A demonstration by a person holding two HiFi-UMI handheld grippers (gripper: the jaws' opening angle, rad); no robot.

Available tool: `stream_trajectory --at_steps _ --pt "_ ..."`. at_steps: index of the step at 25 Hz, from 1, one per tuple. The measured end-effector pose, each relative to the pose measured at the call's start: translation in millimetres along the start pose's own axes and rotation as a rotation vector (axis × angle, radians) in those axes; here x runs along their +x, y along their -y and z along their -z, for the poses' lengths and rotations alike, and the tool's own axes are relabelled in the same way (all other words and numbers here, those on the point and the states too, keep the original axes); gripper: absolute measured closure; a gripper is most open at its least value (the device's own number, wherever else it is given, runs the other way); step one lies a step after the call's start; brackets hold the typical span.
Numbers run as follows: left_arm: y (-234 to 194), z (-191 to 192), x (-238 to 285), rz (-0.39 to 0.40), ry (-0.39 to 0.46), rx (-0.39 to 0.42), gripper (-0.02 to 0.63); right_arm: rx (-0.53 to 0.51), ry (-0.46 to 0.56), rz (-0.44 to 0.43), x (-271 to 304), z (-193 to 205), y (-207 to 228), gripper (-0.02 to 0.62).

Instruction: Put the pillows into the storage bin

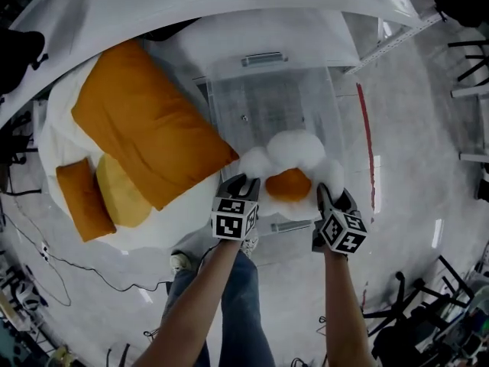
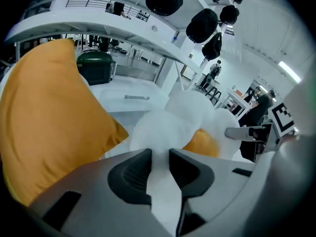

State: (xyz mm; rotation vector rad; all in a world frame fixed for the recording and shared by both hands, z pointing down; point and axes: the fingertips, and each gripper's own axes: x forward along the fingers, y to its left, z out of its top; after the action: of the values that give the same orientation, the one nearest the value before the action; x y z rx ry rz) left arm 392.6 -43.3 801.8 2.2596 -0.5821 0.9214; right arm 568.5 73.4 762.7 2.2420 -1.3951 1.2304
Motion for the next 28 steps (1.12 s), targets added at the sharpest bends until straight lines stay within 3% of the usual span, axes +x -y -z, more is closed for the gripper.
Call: stream_trajectory --at_steps 6,10,17,23,28 --pt "-14.6 21.1 37.5 -0.071 -0.052 -0.002 0.486 -0.022 -0.052 0.015 42.6 23.2 17.6 0.374" --pt "-21.1 37.5 43.5 -0.116 -0.091 -0.006 0.449 -0.021 -0.108 0.024 51.6 42.8 25.6 0.342" --pt "-15.0 43.1 24.5 -0.085 -0.057 -0.062 0.411 0.01 -0.125 0.003 36.6 57.8 25.1 0.281" --pt "-8.5 32.8 -18.1 -0.073 0.025 -0.094 0.41 0.013 -0.047 -0.07 8.5 24.0 -13.4 0.281" --pt "-24.0 24.3 -83.2 -0.114 0.078 -0.155 0.41 -0.025 0.001 -0.164 -16.0 -11.8 -81.1 0.281"
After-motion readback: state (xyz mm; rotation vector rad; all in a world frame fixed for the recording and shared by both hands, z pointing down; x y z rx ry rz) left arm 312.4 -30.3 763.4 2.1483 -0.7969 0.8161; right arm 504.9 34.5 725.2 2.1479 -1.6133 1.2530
